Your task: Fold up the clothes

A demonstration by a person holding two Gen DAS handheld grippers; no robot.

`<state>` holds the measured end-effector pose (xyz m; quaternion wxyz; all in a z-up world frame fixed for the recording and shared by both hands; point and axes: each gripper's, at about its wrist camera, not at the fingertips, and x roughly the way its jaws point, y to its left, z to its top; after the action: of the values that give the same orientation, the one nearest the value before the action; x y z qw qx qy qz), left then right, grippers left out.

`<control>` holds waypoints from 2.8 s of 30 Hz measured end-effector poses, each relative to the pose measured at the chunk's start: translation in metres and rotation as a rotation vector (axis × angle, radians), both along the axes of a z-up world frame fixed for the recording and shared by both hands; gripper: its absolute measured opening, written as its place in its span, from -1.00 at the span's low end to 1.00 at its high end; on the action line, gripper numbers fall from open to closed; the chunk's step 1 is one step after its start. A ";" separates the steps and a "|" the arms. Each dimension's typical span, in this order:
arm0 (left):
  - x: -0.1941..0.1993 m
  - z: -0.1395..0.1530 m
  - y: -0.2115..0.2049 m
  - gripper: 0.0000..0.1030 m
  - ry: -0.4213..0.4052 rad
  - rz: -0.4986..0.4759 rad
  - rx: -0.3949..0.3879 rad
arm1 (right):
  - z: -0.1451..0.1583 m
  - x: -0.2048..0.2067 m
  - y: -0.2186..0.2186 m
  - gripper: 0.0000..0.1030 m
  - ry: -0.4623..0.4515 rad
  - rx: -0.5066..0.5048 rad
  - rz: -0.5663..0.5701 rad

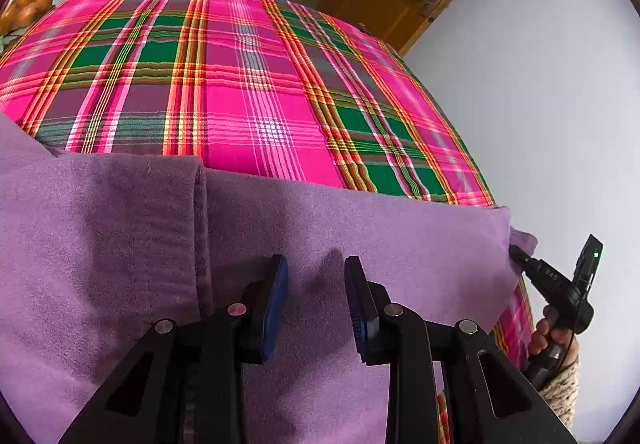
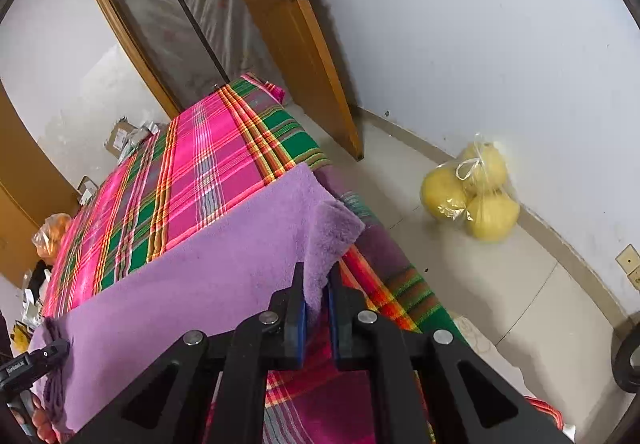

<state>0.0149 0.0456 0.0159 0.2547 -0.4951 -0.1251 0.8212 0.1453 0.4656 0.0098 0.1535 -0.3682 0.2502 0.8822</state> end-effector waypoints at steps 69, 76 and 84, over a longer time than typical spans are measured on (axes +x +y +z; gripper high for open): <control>-0.005 -0.020 0.047 0.02 -0.310 -0.107 0.410 | 0.017 0.025 -0.222 -0.05 0.137 0.200 0.705; -0.004 -0.019 0.054 0.02 -0.317 -0.099 0.402 | 0.009 0.012 -0.241 -0.05 0.099 0.271 0.731; -0.004 -0.017 0.073 0.02 -0.325 -0.122 0.384 | 0.007 0.006 -0.245 -0.10 0.075 0.311 0.710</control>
<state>0.0109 0.1186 -0.0013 0.3695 -0.5700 -0.2878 0.6751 0.1518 0.2205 0.0165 -0.1166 -0.3717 -0.0239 0.9207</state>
